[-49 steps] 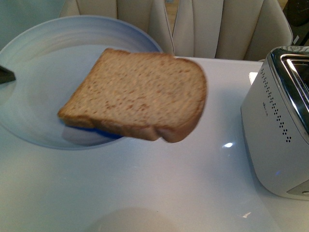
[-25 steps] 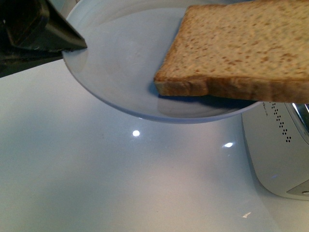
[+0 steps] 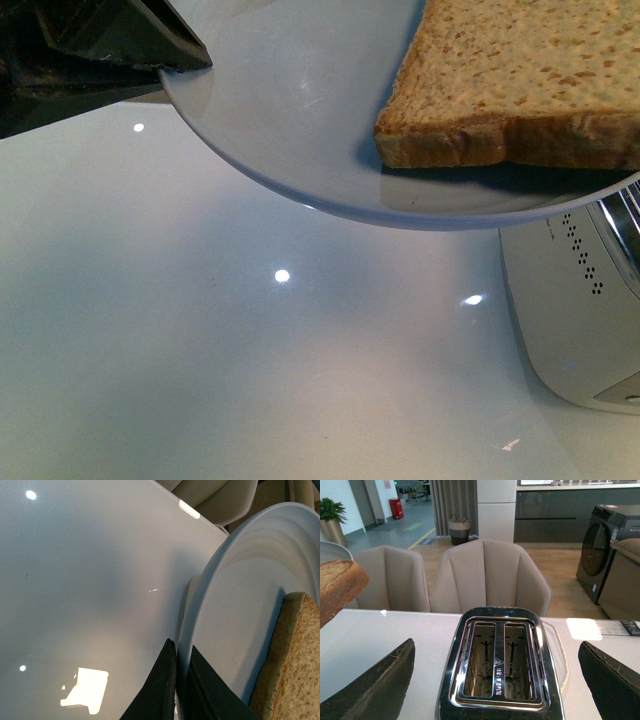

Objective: Left arm holds plate, right arm toasts bread

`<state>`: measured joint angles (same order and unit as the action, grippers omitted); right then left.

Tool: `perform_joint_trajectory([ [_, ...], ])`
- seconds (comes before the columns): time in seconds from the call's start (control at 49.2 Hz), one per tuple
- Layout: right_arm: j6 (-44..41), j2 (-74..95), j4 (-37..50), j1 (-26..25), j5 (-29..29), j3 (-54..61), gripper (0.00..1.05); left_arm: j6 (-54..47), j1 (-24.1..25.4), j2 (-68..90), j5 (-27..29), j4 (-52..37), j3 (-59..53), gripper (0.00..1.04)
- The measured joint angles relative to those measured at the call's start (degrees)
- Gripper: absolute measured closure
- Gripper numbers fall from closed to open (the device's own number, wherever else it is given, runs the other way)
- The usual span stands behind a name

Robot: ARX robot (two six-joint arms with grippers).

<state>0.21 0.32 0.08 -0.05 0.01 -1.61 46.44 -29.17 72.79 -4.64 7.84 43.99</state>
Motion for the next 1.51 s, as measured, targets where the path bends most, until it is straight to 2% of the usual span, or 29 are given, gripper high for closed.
perform_joint_trajectory([
  [0.224, 0.04, 0.02, -0.02, 0.0, 0.04, 0.0, 0.09, 0.0, 0.0, 0.0, 0.02, 0.0, 0.0, 1.02],
  [0.244, 1.14, 0.81, -1.42, 0.55, 1.86, -0.33, 0.09, 0.0, 0.0, 0.0, 0.02, 0.0, 0.0, 1.02],
  [0.264, 4.09, 3.08, -6.99, 2.4, 7.34, -2.32, 0.09, 0.0, 0.0, 0.0, 0.04, 0.0, 0.0, 1.02],
  [0.325, 11.96, 11.45, -18.71, 5.81, 18.29, -6.51, 0.09, 0.0, 0.0, -0.04, 0.11, 0.0, 0.0, 1.02],
  [0.427, 18.84, 15.58, -23.89, 7.06, 22.86, -7.15, 0.09, 0.13, -0.09, -0.09, -0.02, 0.0, 0.02, 1.02],
  [0.631, 21.57, 16.85, -23.23, 6.34, 20.83, -9.14, 0.09, 0.2, -0.09, -0.09, -0.02, 0.0, 0.02, 1.02],
  [0.793, 24.28, 19.78, -22.29, 4.81, 16.17, -12.55, 0.09, 0.2, -0.09, -0.09, 0.15, 0.0, 0.02, 1.02],
  [0.936, 28.87, 23.12, -20.7, 5.55, 12.52, -17.09, 0.09, 0.22, -0.09, -0.09, -0.02, 0.0, 0.02, 1.02],
  [1.078, 34.03, 25.88, -18.99, 8.44, 10.49, -20.92, 0.09, 0.22, -0.09, -0.09, 0.17, 0.0, 0.02, 1.02],
  [1.261, 43.04, 29.2, -15.91, 15.61, 9.09, -23.08, 0.09, 0.22, -0.09, -0.09, 0.11, 0.0, 0.02, 1.02],
  [1.505, 50.84, 32.85, -12.33, 23.47, 7.8, -22.95, 0.09, 0.22, -0.09, -0.09, 0.11, 0.0, 0.02, 1.02],
])
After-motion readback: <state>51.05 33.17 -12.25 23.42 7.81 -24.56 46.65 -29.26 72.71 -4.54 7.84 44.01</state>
